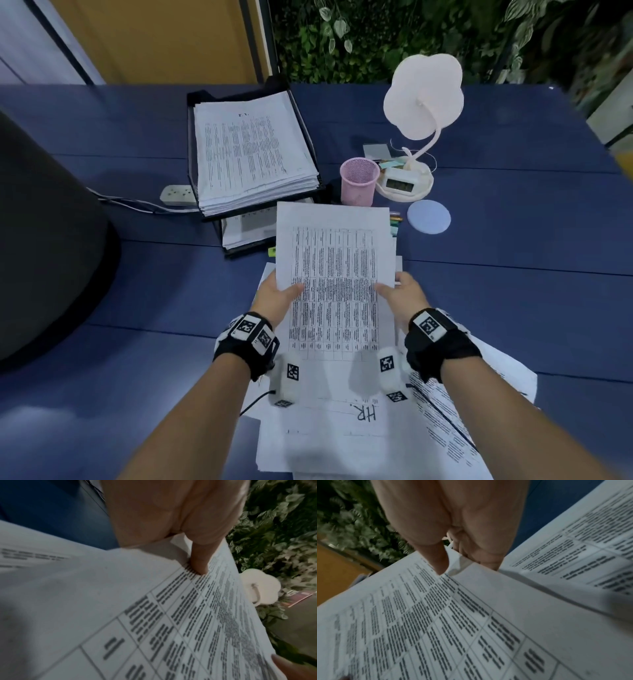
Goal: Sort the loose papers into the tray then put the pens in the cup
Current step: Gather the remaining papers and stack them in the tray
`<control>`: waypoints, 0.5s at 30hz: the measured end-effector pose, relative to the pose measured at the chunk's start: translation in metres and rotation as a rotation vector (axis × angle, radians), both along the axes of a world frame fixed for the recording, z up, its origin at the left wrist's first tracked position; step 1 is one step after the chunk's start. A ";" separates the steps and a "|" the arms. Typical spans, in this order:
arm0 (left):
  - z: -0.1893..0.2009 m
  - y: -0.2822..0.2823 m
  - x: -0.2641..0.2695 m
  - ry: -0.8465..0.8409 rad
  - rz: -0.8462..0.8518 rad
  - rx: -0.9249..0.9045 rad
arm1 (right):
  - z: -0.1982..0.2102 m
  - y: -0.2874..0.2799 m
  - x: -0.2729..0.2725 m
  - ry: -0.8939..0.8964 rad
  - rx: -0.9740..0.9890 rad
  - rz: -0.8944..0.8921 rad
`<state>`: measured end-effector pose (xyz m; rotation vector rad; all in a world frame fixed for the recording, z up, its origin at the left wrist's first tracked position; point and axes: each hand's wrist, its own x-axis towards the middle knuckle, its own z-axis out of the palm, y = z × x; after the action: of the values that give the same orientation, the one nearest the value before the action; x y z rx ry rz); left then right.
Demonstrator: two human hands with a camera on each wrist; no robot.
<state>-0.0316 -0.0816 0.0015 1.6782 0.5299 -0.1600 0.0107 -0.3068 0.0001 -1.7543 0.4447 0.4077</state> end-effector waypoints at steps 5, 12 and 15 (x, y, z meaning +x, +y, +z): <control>0.036 0.001 0.015 -0.159 0.053 0.115 | 0.033 0.007 0.004 -0.103 0.107 0.012; 0.095 -0.011 0.034 -0.462 0.202 0.056 | 0.098 0.030 0.016 -0.530 0.077 -0.046; 0.112 -0.014 0.033 -0.560 0.233 -0.013 | 0.114 0.034 0.014 -0.658 0.113 -0.065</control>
<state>0.0014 -0.0960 0.1135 1.5461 0.2918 0.4635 0.0249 -0.2730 0.1138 -1.6456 0.0037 -0.1949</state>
